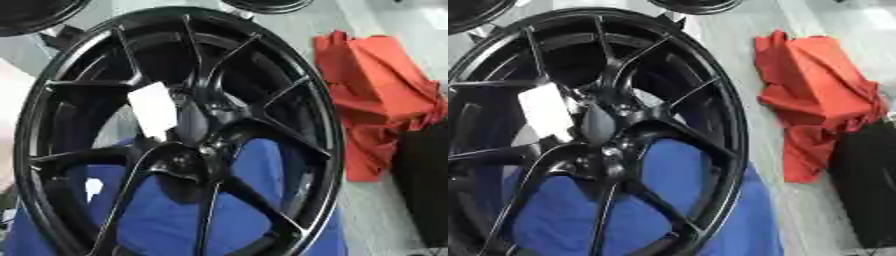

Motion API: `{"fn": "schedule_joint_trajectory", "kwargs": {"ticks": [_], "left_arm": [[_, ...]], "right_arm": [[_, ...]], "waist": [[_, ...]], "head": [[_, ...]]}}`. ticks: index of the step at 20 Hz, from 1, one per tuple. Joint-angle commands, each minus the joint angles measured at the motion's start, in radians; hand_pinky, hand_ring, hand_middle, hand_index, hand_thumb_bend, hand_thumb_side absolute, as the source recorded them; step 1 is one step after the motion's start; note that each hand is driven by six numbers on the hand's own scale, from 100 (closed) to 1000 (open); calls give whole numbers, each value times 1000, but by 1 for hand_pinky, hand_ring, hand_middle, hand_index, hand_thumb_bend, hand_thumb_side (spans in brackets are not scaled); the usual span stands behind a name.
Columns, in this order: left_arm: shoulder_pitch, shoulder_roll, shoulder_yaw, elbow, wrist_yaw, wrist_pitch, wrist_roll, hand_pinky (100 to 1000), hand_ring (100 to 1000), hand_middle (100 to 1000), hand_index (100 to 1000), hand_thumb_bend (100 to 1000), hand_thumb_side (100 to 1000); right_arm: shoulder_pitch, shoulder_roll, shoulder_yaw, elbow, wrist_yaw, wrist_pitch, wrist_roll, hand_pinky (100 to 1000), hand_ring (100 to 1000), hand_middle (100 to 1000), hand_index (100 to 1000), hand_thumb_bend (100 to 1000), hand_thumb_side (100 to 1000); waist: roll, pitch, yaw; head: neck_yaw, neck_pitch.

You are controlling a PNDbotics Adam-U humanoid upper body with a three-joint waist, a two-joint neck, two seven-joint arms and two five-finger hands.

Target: Pull the pin out of the wheel hub.

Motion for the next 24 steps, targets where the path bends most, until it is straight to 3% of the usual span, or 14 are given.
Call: {"fn": "schedule_joint_trajectory", "kwargs": {"ticks": [1, 7, 12, 15, 18, 24], "left_arm": [[-10, 38, 7, -15, -8, -2, -5, 841, 581, 541, 667, 100, 670], [-21, 92, -4, -15, -88, -1, -23, 839, 578, 543, 672, 100, 636], [-44, 227, -44, -15, -223, 4, -88, 834, 585, 556, 685, 100, 590], [-66, 316, -65, -15, -293, 24, -187, 830, 592, 566, 696, 100, 567], [-90, 397, -85, -15, -365, 26, -302, 824, 606, 582, 710, 100, 455], [-152, 530, -142, -15, -507, -56, -536, 814, 662, 630, 744, 100, 257]], "right_arm": [[-8, -26, -10, -5, 0, -3, -1, 627, 441, 653, 695, 100, 260], [2, -24, -10, -12, -1, -6, 1, 628, 441, 653, 695, 100, 262], [14, -28, -7, -23, 1, -8, 4, 630, 442, 653, 695, 100, 262], [26, -33, -6, -25, 3, -7, 7, 632, 442, 653, 696, 100, 263], [37, -38, -6, -22, 4, -7, 10, 632, 442, 654, 696, 100, 265], [55, -46, -5, -22, 3, -9, 14, 633, 441, 654, 695, 100, 252]], "waist": [[-1, -30, 0], [3, -30, -3], [10, -34, -8], [15, -40, -10], [21, -46, -13], [37, -55, -28]], "head": [[2, 1], [9, -6], [15, -2], [18, 6], [19, 14], [26, 23]]}}
